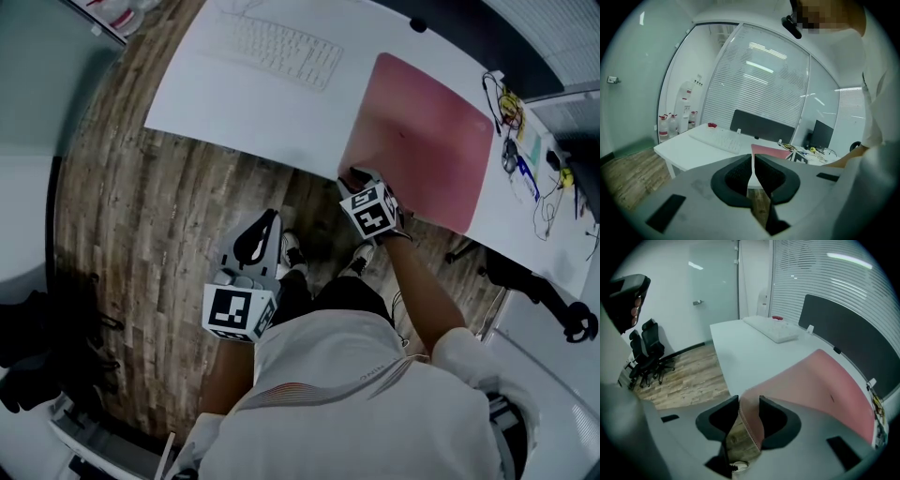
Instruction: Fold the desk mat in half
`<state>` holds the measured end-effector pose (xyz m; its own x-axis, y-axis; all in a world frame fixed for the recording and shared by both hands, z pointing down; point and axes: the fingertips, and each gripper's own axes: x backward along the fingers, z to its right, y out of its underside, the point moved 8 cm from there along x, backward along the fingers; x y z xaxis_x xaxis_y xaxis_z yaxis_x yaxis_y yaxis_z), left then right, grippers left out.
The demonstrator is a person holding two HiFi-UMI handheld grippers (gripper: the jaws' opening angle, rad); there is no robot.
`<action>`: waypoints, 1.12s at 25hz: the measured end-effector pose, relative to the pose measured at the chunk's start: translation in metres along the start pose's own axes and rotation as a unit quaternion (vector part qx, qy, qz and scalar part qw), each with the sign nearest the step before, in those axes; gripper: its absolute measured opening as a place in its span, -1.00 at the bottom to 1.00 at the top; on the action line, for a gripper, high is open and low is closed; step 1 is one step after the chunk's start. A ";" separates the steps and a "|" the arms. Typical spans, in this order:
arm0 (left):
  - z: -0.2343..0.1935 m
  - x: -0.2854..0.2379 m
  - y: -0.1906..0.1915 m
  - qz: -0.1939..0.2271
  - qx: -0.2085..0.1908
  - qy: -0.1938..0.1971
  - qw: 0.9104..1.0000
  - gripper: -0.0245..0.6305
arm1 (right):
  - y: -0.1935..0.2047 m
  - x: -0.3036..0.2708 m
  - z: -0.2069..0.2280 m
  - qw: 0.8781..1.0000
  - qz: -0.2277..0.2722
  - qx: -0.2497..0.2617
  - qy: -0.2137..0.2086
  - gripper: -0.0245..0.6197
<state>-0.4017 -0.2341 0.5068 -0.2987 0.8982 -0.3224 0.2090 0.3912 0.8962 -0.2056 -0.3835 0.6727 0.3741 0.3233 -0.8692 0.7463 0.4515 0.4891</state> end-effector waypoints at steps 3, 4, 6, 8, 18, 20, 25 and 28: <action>0.000 -0.003 0.003 -0.001 0.004 0.002 1.000 -0.84 | -0.001 -0.002 0.003 1.000 -0.007 0.010 -0.008 -0.35; 0.001 -0.003 0.003 -0.001 0.004 0.002 1.000 -0.84 | -0.002 -0.003 0.004 1.000 -0.011 0.012 -0.009 -0.37; 0.004 -0.003 0.004 0.000 0.001 0.003 1.000 -0.84 | -0.003 -0.004 0.007 1.000 -0.011 0.015 -0.008 -0.52; 0.008 -0.005 0.003 -0.001 -0.003 0.006 1.000 -0.84 | -0.002 0.000 0.011 1.000 0.001 0.007 -0.005 -0.57; 0.071 -0.025 -0.025 0.010 -0.040 0.053 0.998 -0.84 | 0.017 0.091 0.059 0.984 0.116 -0.124 0.043 -0.66; 0.089 -0.032 -0.031 0.015 -0.050 0.065 0.997 -0.84 | 0.030 0.115 0.073 0.976 0.139 -0.155 0.058 -0.66; 0.138 -0.050 -0.047 0.025 -0.070 0.088 0.993 -0.84 | 0.085 0.158 0.099 0.958 0.159 -0.224 0.083 -0.65; 0.173 -0.064 -0.058 0.037 -0.091 0.103 0.990 -0.84 | 0.123 0.178 0.115 0.942 0.172 -0.275 0.090 -0.64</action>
<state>-0.2334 -0.2796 0.4232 -0.4762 0.8557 -0.2024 0.0712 0.2670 0.9611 0.0163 -0.3663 0.5697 0.4058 0.6417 -0.6508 0.1815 0.6413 0.7455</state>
